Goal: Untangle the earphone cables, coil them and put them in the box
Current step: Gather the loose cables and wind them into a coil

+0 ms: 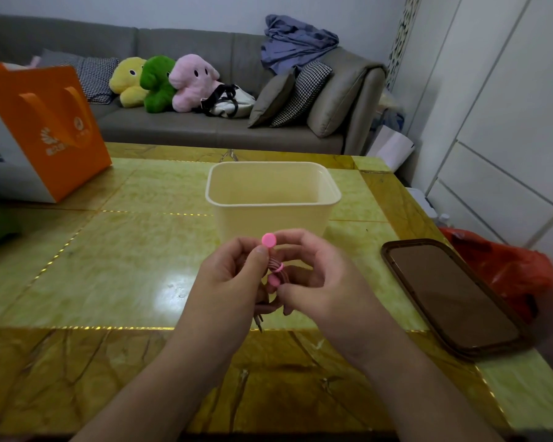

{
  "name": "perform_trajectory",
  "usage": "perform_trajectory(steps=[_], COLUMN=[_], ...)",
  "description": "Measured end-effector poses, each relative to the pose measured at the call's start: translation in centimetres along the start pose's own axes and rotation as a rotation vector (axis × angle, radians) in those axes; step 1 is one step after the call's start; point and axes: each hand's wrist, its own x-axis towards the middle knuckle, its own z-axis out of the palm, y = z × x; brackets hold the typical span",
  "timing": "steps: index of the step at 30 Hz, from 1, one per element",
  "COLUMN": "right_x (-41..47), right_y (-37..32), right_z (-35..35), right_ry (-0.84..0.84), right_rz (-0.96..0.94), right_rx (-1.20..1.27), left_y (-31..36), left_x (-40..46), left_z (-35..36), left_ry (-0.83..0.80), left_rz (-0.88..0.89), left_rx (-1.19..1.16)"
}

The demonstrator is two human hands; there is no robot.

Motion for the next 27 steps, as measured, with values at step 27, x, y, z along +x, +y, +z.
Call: perform_trajectory(steps=[27], right_x=[-0.8], right_y=[0.9], right_z=[2.2], right_ry=[0.305], right_rz=[-0.724], right_rx=[-0.986], left_y=[-0.8], left_x=[0.3], left_z=[-0.8], left_ry=[0.099], left_rz=[-0.044], left_rx=[0.051])
